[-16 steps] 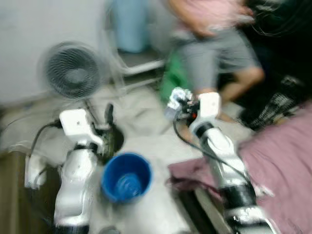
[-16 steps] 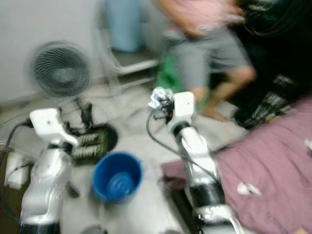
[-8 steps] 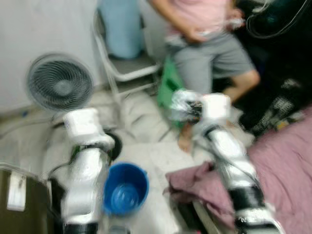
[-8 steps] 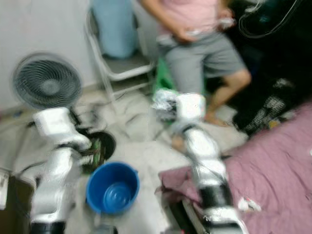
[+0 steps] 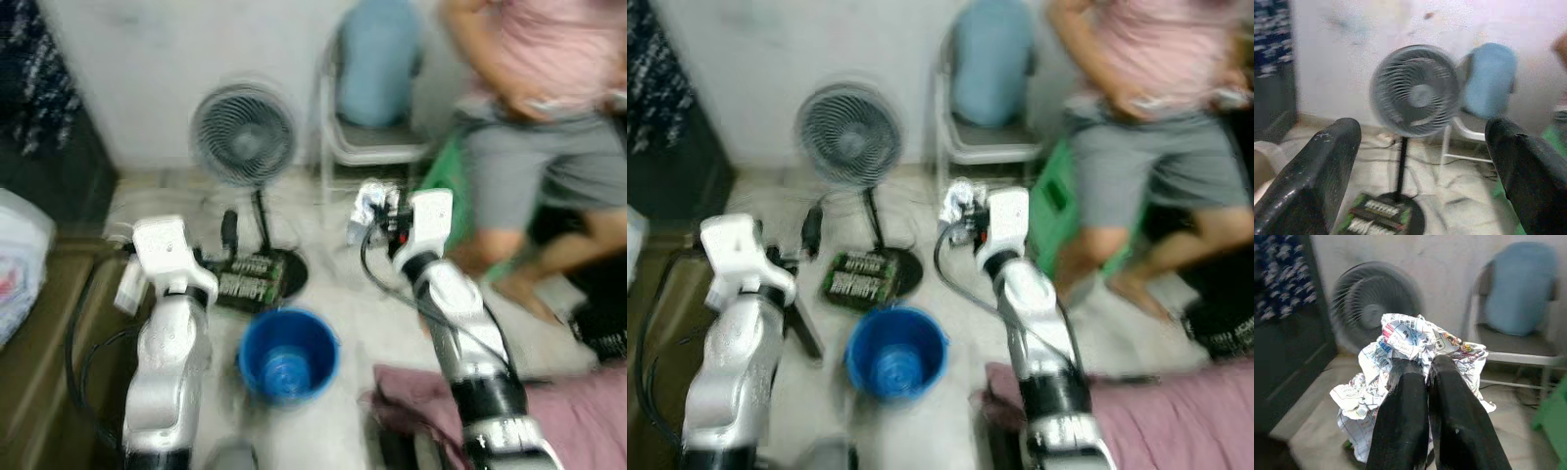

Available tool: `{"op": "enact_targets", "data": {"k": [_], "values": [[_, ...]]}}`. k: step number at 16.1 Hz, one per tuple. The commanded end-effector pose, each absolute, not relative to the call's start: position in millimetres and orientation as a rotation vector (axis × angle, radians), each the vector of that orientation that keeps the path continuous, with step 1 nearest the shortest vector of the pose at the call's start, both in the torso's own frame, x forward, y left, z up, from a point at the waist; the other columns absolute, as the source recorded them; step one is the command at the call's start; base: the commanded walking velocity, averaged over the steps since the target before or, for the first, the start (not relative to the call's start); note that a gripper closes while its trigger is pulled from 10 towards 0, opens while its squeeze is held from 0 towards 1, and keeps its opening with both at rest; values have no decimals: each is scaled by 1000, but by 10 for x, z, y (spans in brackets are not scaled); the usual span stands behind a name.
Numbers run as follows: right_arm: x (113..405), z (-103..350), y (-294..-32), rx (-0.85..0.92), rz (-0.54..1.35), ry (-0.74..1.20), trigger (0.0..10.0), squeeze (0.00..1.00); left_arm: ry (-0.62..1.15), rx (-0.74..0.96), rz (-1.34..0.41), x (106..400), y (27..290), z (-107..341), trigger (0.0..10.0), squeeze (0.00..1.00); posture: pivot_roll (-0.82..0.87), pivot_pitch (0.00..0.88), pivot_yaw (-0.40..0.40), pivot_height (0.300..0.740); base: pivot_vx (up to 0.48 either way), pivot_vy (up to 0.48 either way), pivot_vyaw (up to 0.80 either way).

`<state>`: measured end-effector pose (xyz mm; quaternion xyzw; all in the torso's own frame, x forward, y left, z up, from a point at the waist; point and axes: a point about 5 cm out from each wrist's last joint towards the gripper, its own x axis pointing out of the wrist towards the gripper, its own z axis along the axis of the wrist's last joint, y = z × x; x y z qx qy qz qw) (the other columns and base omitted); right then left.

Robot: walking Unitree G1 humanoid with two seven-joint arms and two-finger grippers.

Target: Clean up the room

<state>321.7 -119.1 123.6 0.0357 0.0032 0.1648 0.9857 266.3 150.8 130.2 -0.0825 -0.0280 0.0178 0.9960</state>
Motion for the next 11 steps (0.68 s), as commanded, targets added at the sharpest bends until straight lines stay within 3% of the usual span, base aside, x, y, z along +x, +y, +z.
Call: {"op": "enact_targets", "data": {"k": [1,7,11], "values": [[3235,1274,-1236,65,317,-7,10000,0,-55,-163,18,2678,1472,1317,10000,0,13,0,-61,740,0,0,800],[3258,1266,-1259,68,297,2,10000,0,-78,-185,-39,2661,1432,1351,10000,0,11,0,-63,740,0,0,0],[3256,1269,-1259,59,302,1,10000,0,-78,-189,-45,2658,1421,1352,10000,0,10,0,-64,740,272,0,0]]}}
